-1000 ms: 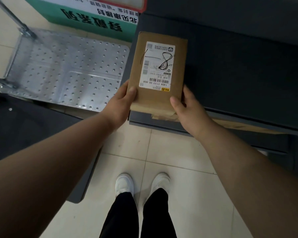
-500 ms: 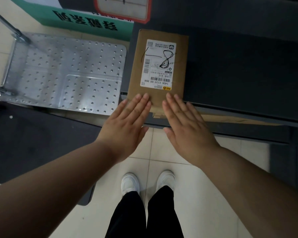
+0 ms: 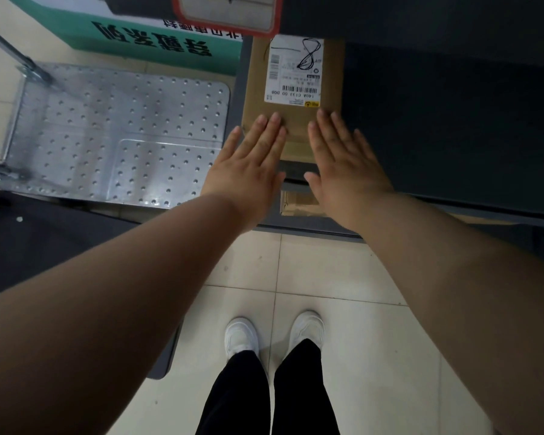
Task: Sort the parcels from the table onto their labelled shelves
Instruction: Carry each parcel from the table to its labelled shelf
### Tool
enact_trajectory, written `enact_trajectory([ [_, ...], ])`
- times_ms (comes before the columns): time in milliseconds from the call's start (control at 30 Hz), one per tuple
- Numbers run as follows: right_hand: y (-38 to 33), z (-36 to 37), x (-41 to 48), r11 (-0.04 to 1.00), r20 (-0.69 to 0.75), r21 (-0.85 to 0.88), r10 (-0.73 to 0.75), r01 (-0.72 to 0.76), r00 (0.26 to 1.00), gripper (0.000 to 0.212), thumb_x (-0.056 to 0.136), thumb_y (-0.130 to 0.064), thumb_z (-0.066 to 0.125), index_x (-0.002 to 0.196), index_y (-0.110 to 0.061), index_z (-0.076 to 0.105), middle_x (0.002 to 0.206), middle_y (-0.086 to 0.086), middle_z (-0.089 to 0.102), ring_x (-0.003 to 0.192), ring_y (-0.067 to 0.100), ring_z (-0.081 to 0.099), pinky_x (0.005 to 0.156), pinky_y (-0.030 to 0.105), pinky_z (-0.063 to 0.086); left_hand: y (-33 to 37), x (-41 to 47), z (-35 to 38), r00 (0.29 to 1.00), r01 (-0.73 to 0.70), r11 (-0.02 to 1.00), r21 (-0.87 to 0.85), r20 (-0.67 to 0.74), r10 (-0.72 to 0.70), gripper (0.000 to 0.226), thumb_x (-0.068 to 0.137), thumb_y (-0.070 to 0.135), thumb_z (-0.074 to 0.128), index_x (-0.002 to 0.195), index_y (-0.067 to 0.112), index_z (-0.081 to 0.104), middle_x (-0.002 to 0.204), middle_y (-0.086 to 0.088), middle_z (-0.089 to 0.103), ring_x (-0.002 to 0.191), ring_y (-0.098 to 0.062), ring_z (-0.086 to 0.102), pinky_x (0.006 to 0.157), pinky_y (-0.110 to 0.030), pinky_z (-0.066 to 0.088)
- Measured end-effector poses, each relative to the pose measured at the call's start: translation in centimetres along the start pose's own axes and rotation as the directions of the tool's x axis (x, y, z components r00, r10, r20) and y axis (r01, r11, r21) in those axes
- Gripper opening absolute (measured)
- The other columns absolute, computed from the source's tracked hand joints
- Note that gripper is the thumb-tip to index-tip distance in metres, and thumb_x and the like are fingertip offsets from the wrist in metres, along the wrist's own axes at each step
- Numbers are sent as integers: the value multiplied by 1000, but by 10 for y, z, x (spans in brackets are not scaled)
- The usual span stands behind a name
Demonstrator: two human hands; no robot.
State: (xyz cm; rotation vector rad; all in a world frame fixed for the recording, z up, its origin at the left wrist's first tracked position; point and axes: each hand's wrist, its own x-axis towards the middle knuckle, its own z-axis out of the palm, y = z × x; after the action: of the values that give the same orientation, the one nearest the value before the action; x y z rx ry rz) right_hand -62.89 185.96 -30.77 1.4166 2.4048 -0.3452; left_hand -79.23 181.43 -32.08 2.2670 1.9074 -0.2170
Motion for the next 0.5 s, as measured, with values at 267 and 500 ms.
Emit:
enact_trajectory([
  [267, -2, -17, -53, 996, -12, 88, -6, 7, 1000, 66, 101, -40, 24, 149, -14, -13, 157, 3, -21, 143, 15, -20, 115, 32, -12, 7, -42, -25, 992, -79, 997, -19, 101, 81, 60, 93, 41, -2, 143, 16, -23, 148, 1, -31, 140, -13, -26, 117, -37, -13],
  [500, -16, -88, -143, 998, 70, 55, 34, -38, 997, 64, 101, -43, 15, 148, -15, -17, 152, -1, -29, 142, 13, -24, 116, 32, -13, 15, -90, -123, 953, -295, 942, 158, 115, 279, 56, 92, 39, -7, 137, 15, -31, 148, -2, -33, 139, -16, -29, 115, -38, -17],
])
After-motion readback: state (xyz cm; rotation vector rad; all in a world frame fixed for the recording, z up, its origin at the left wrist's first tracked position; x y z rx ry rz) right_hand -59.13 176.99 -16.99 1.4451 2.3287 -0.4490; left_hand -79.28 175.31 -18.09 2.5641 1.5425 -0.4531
